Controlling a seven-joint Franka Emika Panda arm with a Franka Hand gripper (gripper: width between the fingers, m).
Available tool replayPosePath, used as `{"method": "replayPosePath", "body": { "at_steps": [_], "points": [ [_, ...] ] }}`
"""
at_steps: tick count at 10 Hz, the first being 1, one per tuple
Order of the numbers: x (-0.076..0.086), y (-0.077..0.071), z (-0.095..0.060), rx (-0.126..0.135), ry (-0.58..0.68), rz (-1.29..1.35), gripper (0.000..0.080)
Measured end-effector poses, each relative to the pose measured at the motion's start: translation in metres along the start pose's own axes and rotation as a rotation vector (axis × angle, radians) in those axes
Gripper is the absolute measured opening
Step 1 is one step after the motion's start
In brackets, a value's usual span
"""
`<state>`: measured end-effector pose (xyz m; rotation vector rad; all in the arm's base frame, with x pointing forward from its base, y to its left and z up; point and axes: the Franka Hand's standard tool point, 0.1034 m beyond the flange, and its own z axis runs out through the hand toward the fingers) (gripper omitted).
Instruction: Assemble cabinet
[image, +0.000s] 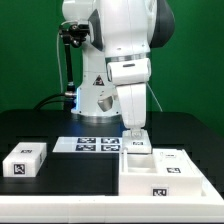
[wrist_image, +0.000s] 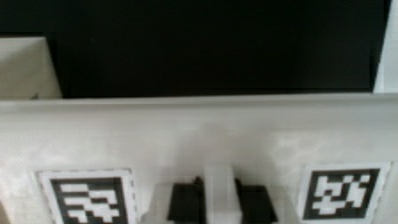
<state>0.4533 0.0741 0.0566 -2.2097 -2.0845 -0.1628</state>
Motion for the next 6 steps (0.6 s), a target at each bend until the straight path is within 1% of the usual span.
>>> {"method": "replayPosePath", "body": {
  "at_steps": [3,5,6],
  "points": [
    [-0.0003,0.0095,-0.0045,-0.016,0.002,0.001,0.0064],
    [0.0003,0.0102,-0.0024,-0.006,0.004,0.005,0.0064],
    [0.0005,0.0108,-0.0006,0.004,0.006,0.006,0.0064]
  ]
}}
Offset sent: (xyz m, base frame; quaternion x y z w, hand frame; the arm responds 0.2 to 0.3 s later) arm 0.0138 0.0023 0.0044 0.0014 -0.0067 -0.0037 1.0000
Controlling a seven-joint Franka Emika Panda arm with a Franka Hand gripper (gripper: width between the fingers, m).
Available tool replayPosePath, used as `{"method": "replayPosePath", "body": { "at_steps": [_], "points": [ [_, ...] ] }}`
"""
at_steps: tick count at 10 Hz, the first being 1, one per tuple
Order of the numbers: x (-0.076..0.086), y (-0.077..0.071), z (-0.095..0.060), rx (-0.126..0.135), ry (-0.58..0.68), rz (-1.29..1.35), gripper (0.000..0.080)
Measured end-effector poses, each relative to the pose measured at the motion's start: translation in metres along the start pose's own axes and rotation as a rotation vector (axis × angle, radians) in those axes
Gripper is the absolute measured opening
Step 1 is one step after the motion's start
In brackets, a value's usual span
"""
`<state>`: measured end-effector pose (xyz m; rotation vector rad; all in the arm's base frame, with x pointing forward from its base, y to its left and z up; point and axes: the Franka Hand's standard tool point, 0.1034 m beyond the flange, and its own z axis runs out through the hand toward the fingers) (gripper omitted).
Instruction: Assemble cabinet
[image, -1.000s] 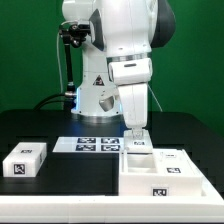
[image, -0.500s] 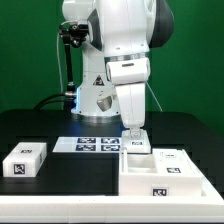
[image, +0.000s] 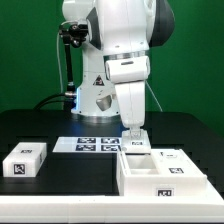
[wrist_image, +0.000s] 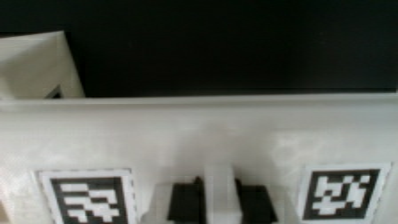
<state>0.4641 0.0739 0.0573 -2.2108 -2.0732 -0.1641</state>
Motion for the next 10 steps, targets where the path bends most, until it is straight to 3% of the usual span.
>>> {"method": "replayPosePath", "body": {
  "at_steps": [5,10],
  "points": [
    [0.003,0.012,0.001,-0.003,0.009,-0.026,0.0064],
    [0.002,0.011,0.002,-0.001,0.007,-0.033,0.0064]
  ]
}}
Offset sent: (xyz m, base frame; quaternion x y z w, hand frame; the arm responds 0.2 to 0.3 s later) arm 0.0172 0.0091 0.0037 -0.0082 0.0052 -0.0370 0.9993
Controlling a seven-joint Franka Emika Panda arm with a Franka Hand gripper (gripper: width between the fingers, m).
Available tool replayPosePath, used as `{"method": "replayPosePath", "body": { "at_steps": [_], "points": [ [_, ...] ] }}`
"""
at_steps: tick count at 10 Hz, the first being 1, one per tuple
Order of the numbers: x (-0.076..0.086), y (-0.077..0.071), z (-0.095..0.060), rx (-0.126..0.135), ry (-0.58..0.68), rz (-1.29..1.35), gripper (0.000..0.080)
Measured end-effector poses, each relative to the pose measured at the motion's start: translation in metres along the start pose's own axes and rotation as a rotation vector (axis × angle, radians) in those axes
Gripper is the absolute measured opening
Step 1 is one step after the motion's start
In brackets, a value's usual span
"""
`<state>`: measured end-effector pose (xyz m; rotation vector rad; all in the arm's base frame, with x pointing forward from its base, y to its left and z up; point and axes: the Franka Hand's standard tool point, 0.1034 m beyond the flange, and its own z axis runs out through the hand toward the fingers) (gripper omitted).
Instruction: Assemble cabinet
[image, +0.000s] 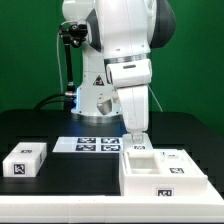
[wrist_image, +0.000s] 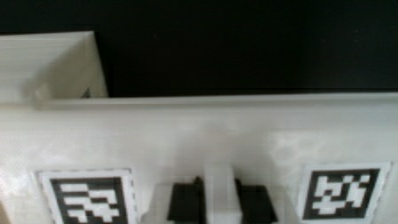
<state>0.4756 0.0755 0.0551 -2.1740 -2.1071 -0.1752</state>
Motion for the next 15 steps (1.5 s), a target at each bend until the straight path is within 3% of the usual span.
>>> {"method": "replayPosePath", "body": {
  "at_steps": [5,6,11,15],
  "points": [
    [0.0,0.047,-0.001,0.044,0.017,0.035,0.0064],
    [-0.002,0.059,0.0,0.032,0.031,-0.009,0.0064],
    [-0.001,0.06,0.0,0.028,0.032,0.007,0.0064],
    [0.0,0.101,0.0,0.008,0.059,0.014,0.0064]
  ]
}}
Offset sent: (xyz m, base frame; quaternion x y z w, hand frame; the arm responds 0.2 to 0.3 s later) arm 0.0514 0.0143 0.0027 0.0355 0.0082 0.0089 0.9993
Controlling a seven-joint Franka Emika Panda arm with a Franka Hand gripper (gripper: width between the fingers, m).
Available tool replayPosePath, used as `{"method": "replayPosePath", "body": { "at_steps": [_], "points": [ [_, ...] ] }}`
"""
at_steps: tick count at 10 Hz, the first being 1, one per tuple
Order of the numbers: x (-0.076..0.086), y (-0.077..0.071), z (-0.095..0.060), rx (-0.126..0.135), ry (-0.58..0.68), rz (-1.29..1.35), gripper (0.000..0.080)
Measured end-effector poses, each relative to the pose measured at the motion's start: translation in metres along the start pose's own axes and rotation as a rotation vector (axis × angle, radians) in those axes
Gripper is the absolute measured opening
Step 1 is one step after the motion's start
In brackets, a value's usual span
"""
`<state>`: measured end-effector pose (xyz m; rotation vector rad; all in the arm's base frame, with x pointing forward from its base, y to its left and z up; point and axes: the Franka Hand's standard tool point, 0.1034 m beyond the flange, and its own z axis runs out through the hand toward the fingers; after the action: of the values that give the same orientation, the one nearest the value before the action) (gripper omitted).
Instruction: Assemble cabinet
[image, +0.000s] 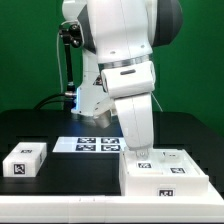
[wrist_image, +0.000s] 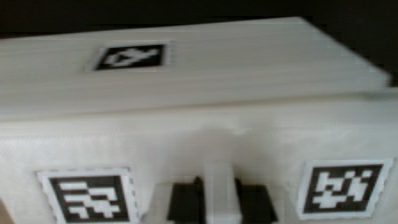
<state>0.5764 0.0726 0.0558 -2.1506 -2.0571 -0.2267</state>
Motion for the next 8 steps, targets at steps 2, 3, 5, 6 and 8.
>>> {"method": "replayPosePath", "body": {
  "at_steps": [2,3,5,6,8],
  "points": [
    [-0.0002,0.0072,0.0004,-0.005,0.006,-0.008,0.0064],
    [-0.0002,0.0074,0.0003,-0.005,0.006,-0.018,0.0064],
    [-0.0007,0.0078,-0.0002,0.007,0.005,-0.03,0.0064],
    [-0.0005,0.0076,0.0002,0.007,0.005,-0.031,0.0064],
    [-0.0007,0.0078,0.0001,0.006,0.005,-0.031,0.0065]
  ]
}}
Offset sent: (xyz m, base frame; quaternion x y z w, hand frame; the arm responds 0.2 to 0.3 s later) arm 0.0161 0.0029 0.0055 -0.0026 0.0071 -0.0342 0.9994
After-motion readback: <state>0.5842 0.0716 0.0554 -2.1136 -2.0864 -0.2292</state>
